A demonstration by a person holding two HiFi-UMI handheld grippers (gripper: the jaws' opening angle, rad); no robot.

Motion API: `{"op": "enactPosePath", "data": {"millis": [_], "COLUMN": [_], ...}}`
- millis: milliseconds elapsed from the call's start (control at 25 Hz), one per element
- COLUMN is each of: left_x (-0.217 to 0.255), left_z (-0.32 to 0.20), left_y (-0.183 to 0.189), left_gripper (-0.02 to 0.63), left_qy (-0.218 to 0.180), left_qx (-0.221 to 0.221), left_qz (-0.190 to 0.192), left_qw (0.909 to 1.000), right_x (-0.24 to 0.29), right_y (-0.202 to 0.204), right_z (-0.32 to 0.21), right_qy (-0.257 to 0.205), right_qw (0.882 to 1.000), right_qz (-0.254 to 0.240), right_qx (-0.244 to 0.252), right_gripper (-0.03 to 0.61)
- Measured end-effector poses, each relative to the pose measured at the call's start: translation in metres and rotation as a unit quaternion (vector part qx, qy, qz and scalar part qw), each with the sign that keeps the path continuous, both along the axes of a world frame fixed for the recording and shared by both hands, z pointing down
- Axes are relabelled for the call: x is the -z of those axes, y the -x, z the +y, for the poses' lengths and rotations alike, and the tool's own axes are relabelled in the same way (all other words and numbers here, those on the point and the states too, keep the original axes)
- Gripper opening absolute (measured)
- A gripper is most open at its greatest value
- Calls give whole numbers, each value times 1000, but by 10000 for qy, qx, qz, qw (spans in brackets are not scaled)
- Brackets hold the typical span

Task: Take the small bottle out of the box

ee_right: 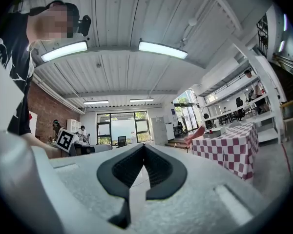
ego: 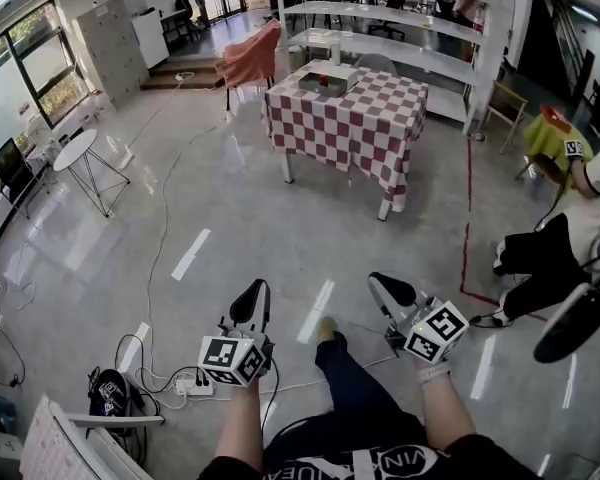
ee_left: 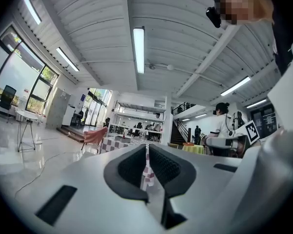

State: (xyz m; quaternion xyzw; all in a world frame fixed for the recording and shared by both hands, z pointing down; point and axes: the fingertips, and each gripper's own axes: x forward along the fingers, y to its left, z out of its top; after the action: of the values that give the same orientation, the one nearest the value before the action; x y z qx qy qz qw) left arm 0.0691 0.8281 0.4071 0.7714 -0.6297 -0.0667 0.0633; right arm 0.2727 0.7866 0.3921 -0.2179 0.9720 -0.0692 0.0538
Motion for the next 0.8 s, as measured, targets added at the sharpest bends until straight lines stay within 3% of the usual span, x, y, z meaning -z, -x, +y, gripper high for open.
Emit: {"op": "enactPosePath", "data": {"millis": [200, 440, 800], "left_x": [6, 8, 8], "left_z": [-53, -132, -248], "left_y": [22, 56, 108], "left_gripper": [24, 25, 25], "left_qy": [-71, 112, 258], "left_qx": [119, 277, 582], "left_qz": [-176, -235, -302], "left_qw": [9997, 9993, 9975], "right_x": [-1, 3, 1], "right_y": [32, 60, 83], "right_z": [-60, -154, -295], "right_qy": [-391, -736, -590], "right_qw": [9987, 9937, 9908], "right_qz": [324, 725, 699], "right_qx": [-3, -442, -996], "right_gripper": [5, 6, 6]}}
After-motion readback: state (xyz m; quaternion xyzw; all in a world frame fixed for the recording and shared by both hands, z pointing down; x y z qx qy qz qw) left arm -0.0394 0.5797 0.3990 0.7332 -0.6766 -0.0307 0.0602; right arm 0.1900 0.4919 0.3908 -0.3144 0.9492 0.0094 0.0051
